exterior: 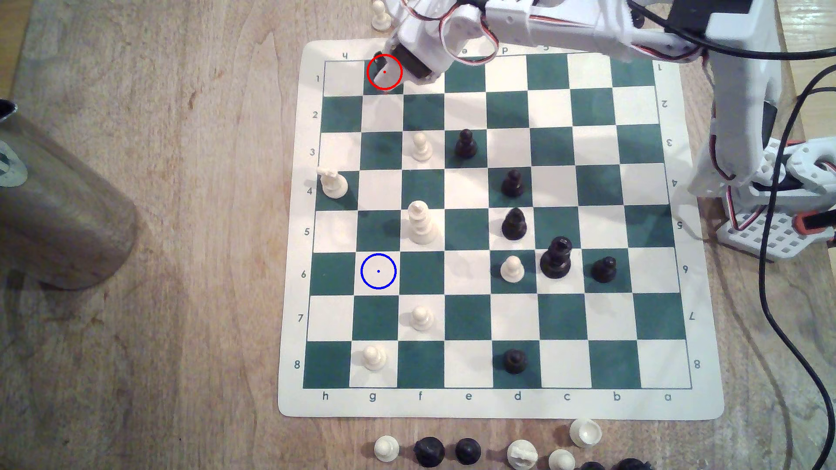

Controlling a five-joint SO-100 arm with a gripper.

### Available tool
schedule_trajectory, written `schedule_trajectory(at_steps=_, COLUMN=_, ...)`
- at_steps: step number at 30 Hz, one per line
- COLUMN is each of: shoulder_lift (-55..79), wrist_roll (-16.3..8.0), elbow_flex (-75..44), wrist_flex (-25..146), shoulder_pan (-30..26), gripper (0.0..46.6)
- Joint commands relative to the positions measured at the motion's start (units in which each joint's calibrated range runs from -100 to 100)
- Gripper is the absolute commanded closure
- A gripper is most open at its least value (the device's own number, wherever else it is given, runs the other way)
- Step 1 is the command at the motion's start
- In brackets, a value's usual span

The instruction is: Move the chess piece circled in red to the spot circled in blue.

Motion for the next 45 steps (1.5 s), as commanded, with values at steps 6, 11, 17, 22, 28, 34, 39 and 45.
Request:
schedule_trajectory(at_steps=6, shoulder_lift=-0.83, wrist_roll=-0.05, elbow_flex=-5.12, wrist_flex=-3.35, shoulder_pan=0.72, gripper=29.9)
schedule_trajectory(at_steps=11, shoulder_lift=0.28, wrist_roll=0.15, elbow_flex=-5.21, wrist_flex=-3.51, shoulder_pan=0.80, gripper=29.9)
schedule_trajectory(at_steps=17, shoulder_lift=1.72, wrist_roll=0.20, elbow_flex=-5.21, wrist_flex=-5.15, shoulder_pan=0.88, gripper=29.6)
schedule_trajectory(at_steps=22, shoulder_lift=2.65, wrist_roll=0.24, elbow_flex=-5.21, wrist_flex=-7.03, shoulder_pan=1.03, gripper=29.8)
schedule_trajectory(at_steps=28, shoulder_lift=2.74, wrist_roll=0.34, elbow_flex=-4.58, wrist_flex=-9.41, shoulder_pan=1.58, gripper=30.3)
schedule_trajectory(at_steps=34, shoulder_lift=2.74, wrist_roll=0.20, elbow_flex=-4.49, wrist_flex=-10.23, shoulder_pan=1.74, gripper=31.0)
schedule_trajectory(at_steps=39, shoulder_lift=2.57, wrist_roll=-0.05, elbow_flex=-4.49, wrist_flex=-10.39, shoulder_pan=1.19, gripper=31.1)
schedule_trajectory(at_steps=45, shoulder_lift=2.48, wrist_roll=-0.29, elbow_flex=-4.31, wrist_flex=-10.56, shoulder_pan=0.72, gripper=31.4)
